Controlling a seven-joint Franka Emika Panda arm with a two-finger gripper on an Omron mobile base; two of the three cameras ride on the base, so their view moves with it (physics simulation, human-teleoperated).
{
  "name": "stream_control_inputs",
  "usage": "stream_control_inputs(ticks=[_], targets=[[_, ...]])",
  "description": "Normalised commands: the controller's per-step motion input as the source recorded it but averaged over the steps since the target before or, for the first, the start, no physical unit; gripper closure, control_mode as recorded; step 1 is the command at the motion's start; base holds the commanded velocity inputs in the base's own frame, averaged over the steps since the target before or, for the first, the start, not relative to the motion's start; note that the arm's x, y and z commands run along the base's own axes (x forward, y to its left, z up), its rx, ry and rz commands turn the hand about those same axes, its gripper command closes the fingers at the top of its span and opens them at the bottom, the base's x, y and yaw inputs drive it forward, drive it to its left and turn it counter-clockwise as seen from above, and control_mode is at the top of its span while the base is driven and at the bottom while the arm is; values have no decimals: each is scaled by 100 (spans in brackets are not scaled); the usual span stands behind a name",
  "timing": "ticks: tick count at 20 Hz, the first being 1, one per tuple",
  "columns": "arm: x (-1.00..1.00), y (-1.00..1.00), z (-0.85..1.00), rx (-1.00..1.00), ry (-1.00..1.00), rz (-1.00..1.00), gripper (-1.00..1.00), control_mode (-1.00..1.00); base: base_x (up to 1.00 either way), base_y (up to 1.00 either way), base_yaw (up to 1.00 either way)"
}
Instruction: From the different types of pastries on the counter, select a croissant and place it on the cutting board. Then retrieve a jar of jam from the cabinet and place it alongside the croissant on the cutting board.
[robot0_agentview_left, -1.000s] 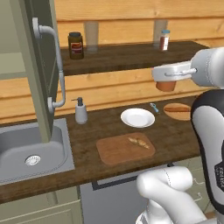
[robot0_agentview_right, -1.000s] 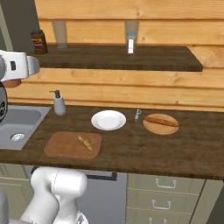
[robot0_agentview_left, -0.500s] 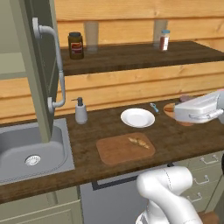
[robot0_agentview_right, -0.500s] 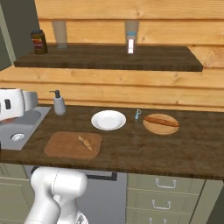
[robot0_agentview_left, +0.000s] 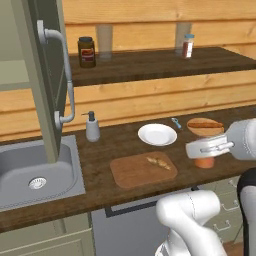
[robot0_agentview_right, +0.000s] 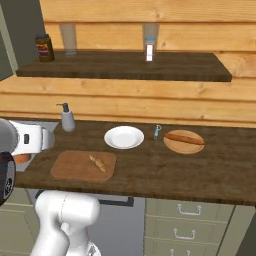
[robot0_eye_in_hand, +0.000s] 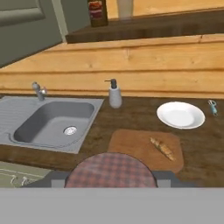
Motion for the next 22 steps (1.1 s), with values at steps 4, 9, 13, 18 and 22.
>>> stream_control_inputs(ticks=[4, 9, 13, 18, 22], targets=[[62, 0, -98, 0, 0, 0, 100, -100, 0, 0, 0], [70, 2, -89, 0, -5, 0, 100, -100, 0, 0, 0], [15, 6, -70, 1, -13, 0, 100, -100, 0, 0, 0], [1, 19, -78, 9, -7, 7, 100, -100, 0, 0, 0], [34, 42, -78, 6, -10, 5, 100, -100, 0, 0, 0]])
